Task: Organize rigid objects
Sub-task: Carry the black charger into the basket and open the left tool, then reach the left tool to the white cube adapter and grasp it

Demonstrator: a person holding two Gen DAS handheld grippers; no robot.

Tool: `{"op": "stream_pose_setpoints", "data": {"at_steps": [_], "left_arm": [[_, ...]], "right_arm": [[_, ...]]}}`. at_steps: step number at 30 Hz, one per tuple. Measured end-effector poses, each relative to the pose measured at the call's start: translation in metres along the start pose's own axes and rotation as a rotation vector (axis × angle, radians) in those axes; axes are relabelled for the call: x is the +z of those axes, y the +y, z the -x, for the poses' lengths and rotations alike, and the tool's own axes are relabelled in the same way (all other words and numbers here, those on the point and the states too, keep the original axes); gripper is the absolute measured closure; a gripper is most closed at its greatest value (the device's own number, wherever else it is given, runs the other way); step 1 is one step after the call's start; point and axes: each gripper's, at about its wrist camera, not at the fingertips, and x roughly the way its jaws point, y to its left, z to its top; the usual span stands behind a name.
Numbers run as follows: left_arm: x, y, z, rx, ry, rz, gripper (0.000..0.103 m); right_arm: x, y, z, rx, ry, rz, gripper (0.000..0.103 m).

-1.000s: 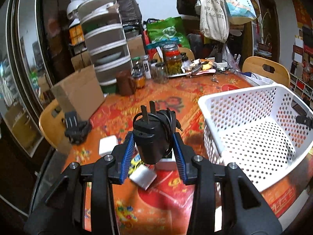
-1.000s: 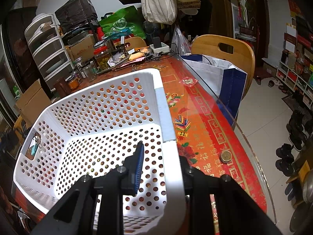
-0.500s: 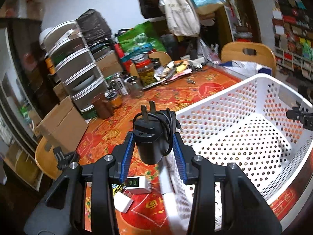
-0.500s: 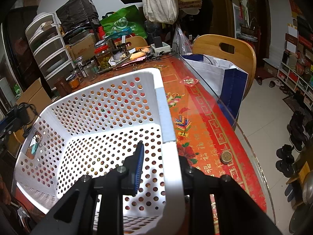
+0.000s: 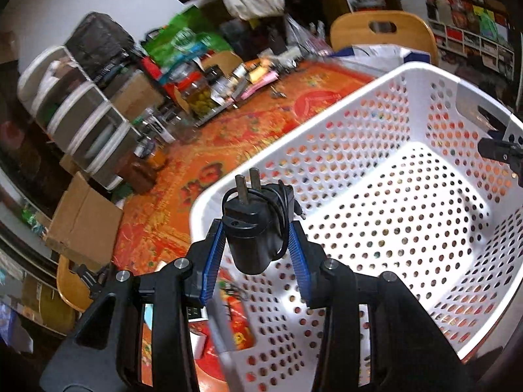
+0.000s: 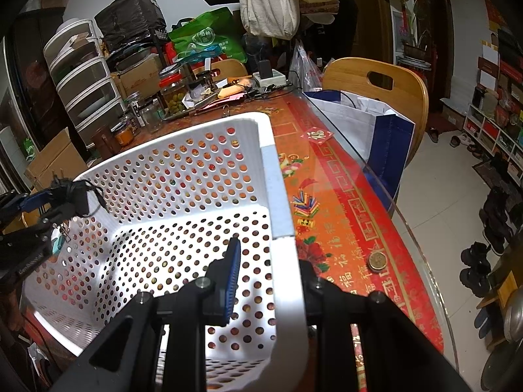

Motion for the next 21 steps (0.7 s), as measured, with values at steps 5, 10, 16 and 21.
{"op": "stream_pose_setpoints", "data": {"at_steps": [5,10,16,21], "left_arm": [[0.005,-0.014,-0.021,-0.041,0.087,-0.029,0.066],[0.007,-0.028,-0.040,-0.061,0.192,-0.074,0.066],[0.007,-0.035,-0.045,-0.114,0.219,-0.144,0.045],[-0.001,0.009,0.000,-0.173,0.040,0.021,0.022]], "right_arm": [[-0.002,0.001,0.000,-0.001,0.001,0.001,0.080],[-0.002,0.000,0.001,-0.001,0.005,0.001,0.080],[-0.001,0.000,0.000,-0.007,0.013,0.003,0.080],[0.001,0.000,-0.001,-0.023,0.022,0.006,0.081]]}}
